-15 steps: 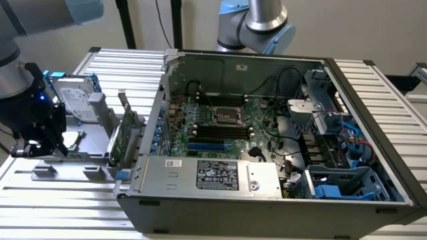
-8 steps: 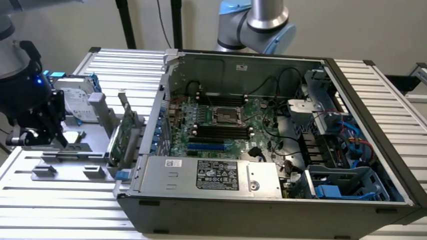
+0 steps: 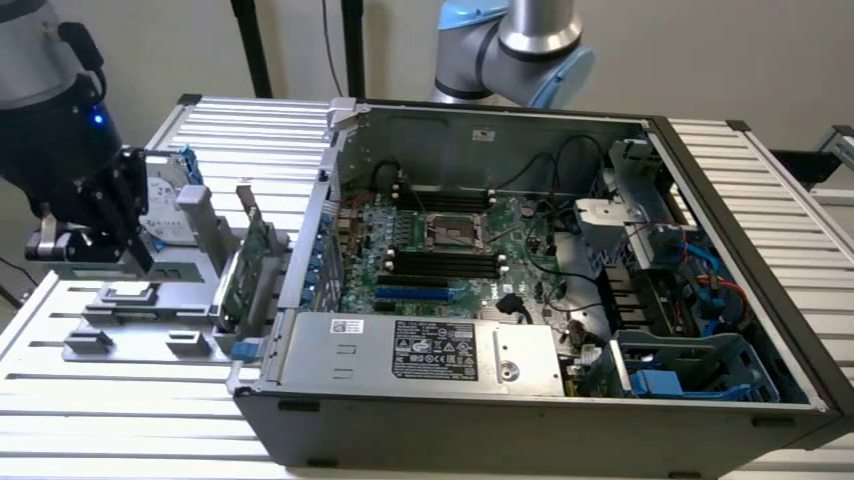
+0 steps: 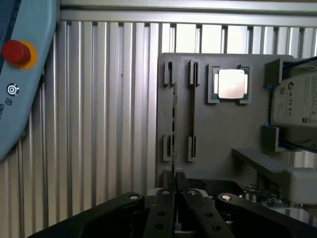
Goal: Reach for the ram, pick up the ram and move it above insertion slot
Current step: 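Pick up the ram and move it above insertion slot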
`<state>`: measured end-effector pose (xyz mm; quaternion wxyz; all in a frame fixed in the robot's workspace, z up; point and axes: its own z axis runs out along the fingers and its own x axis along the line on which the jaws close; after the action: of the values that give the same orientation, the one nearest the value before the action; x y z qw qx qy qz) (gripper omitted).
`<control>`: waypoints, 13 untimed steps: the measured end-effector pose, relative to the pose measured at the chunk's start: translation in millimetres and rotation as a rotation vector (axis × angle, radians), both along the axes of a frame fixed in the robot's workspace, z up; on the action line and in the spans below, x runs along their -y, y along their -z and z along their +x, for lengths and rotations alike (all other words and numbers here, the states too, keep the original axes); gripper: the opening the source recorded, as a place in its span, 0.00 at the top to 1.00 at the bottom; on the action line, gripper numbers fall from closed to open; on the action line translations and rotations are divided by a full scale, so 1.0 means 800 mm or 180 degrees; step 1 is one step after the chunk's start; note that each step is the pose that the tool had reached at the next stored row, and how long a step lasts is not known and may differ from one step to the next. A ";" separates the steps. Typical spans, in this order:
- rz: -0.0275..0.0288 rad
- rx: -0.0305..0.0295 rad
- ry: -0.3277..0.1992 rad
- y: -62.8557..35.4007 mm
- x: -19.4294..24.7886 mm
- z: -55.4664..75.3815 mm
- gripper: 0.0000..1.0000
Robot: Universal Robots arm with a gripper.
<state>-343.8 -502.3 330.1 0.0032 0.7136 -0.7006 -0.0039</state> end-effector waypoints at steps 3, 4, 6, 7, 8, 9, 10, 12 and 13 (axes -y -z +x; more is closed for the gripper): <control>0.0002 -0.0001 -0.0001 -0.017 0.0000 0.014 0.88; 0.0002 -0.0002 -0.0002 -0.022 0.0000 0.018 0.88; 0.0003 -0.0003 -0.0003 -0.034 -0.0003 0.026 0.88; 0.0003 -0.0004 -0.0004 -0.039 -0.0004 0.030 0.88; 0.0004 -0.0005 -0.0004 -0.045 -0.0005 0.033 0.88; 0.0005 -0.0005 -0.0005 -0.050 -0.0007 0.037 0.88; 0.0005 -0.0006 -0.0006 -0.055 -0.0009 0.041 0.88; 0.0006 -0.0007 -0.0006 -0.064 -0.0017 0.047 0.88; 0.0007 -0.0007 -0.0007 -0.066 -0.0024 0.050 0.88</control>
<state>-303.9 -500.4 383.2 0.0032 0.7143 -0.6998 -0.0054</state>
